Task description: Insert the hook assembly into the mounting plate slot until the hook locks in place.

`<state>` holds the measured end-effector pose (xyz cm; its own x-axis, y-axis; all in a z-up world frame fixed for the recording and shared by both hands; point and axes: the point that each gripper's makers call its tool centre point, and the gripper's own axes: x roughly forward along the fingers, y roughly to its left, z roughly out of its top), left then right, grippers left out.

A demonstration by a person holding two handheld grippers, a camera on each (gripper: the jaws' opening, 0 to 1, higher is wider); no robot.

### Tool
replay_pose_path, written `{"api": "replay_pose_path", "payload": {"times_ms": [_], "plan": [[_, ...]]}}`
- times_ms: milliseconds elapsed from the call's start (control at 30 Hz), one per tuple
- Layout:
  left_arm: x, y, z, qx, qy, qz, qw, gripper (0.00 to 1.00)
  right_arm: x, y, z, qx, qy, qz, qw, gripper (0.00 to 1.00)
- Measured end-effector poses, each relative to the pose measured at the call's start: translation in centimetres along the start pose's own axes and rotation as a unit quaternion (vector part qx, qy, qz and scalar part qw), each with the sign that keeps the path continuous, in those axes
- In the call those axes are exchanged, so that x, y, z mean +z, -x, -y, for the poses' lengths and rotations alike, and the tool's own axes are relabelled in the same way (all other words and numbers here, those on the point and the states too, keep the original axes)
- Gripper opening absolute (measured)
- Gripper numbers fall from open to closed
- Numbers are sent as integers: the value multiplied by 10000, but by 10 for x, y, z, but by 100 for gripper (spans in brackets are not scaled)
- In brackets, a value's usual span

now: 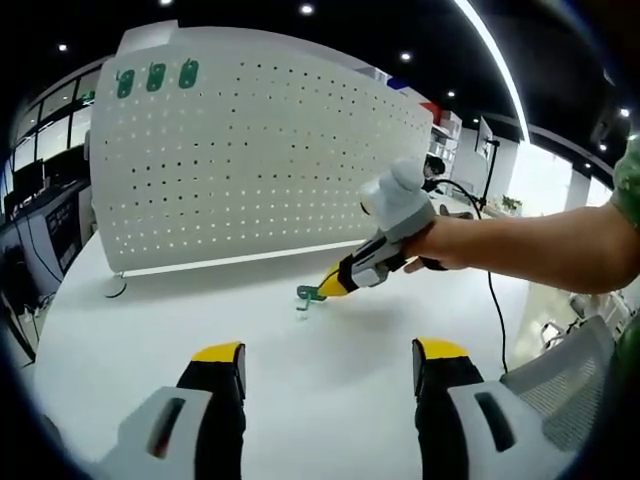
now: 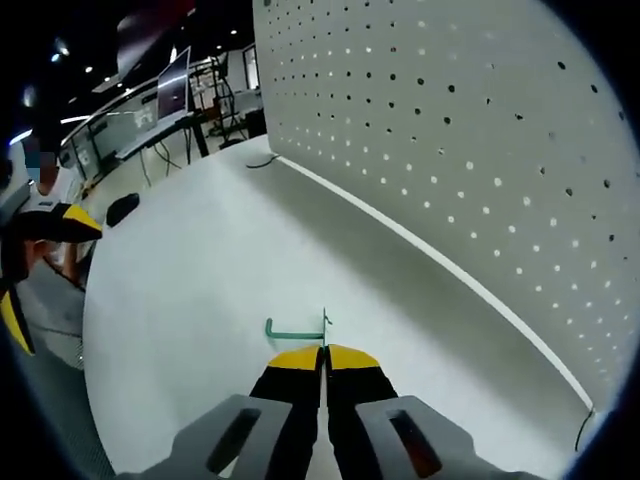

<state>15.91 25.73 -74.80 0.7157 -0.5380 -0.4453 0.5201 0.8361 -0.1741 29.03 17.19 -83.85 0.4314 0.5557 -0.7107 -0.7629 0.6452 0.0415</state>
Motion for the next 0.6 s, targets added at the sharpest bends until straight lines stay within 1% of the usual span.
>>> {"api": "replay_pose_path", "payload": {"times_ms": [133, 433, 600], "plan": [[1, 0, 0, 9, 2, 19, 10000, 70, 4, 4, -5, 117, -252, 174, 9995, 0], [9, 3, -4, 56, 66, 116, 9999, 69, 11, 11, -9, 150, -430, 439, 9980, 0], [16, 3, -5, 65, 107, 189, 9997, 69, 19, 17, -12, 171, -490, 656, 9965, 0]]}}
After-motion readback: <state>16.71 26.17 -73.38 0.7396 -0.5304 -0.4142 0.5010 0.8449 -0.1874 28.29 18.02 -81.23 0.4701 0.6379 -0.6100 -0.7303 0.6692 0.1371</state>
